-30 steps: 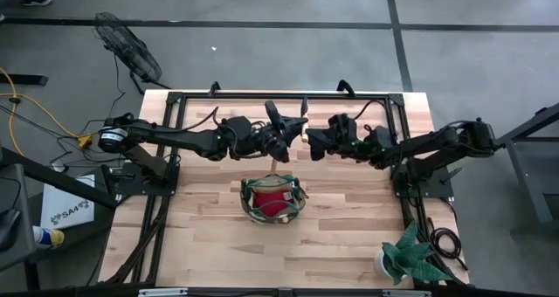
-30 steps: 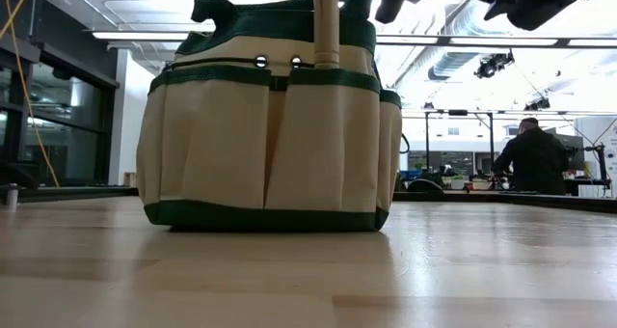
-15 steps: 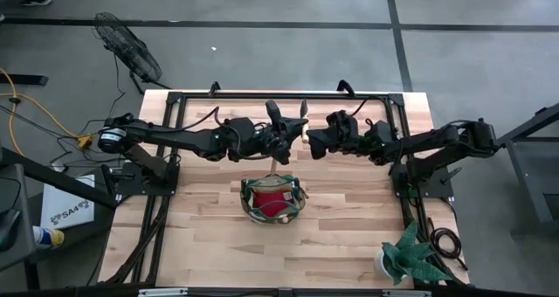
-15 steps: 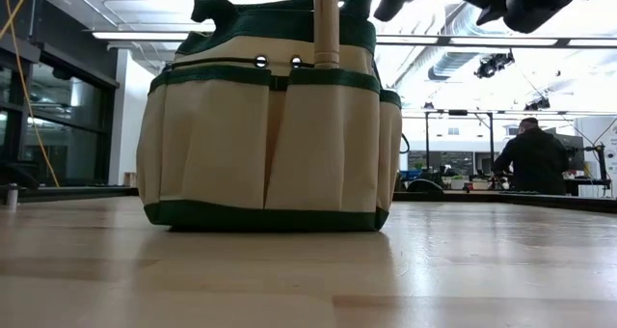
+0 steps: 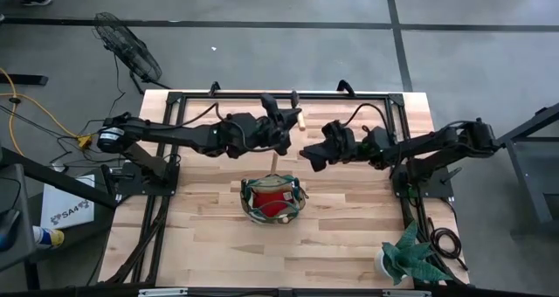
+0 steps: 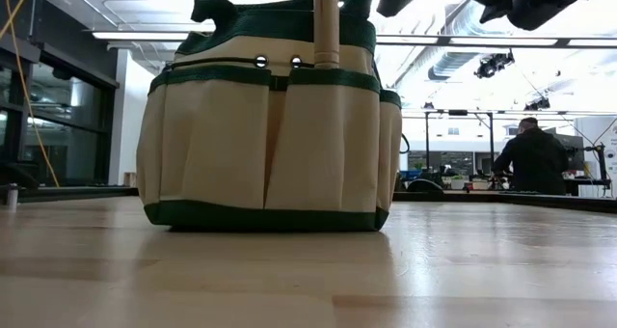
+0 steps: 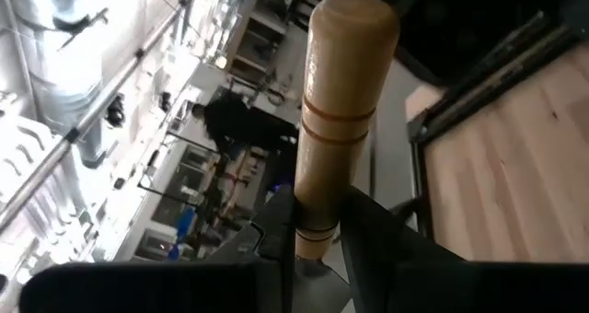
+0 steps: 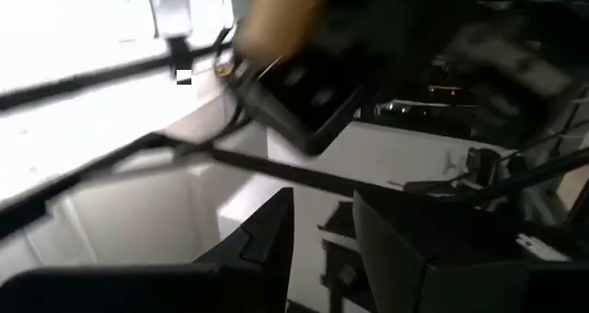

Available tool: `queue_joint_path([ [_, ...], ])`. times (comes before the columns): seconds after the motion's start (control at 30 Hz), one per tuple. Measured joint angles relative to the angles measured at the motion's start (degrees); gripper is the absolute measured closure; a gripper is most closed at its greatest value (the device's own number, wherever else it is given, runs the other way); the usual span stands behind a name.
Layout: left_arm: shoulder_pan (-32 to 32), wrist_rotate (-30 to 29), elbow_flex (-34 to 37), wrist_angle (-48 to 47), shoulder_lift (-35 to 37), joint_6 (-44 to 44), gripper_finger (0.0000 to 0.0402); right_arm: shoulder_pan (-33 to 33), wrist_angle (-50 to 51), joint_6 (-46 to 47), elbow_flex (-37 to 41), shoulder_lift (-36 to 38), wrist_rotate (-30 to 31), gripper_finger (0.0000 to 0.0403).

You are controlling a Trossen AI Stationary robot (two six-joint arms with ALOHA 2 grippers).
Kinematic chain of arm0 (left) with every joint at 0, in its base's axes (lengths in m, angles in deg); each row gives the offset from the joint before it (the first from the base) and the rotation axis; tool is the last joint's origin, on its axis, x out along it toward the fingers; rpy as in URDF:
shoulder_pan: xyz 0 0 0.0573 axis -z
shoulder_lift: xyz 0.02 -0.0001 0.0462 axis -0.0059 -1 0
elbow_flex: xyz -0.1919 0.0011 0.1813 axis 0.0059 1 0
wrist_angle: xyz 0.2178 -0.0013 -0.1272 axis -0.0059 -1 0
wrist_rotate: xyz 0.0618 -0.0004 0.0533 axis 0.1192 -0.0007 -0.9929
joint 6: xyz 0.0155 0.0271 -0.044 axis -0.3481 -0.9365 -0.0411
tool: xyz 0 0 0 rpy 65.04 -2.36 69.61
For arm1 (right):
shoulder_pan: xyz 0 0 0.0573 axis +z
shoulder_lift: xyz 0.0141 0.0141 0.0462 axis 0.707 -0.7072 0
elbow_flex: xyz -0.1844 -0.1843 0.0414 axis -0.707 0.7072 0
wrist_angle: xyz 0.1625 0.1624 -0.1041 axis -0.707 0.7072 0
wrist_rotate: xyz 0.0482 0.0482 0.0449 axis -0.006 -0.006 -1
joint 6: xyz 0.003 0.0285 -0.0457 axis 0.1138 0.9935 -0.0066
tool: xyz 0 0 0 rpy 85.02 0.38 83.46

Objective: Pick & Place Garden tools in Gardening bag
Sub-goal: Put the light brown trowel into the white gardening bag

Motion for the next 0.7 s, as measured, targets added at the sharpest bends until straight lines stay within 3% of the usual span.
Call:
queue_joint_path([
  [0.17,-0.30,5.43,0.02,-7.44,2.21,8.19,0.0346,-1.95,-0.14,-8.73,0.00,1.74,-6.64,0.0297],
  [0.33,-3.15,22.02,-2.33,-22.11,3.94,22.31,0.0346,-3.67,1.74,-15.63,0.00,5.07,-10.30,0.0297],
  [0.7,-5.55,48.12,-7.77,-28.04,3.92,39.10,0.0346,-6.55,21.54,-37.50,0.02,16.38,-10.36,0.0297],
])
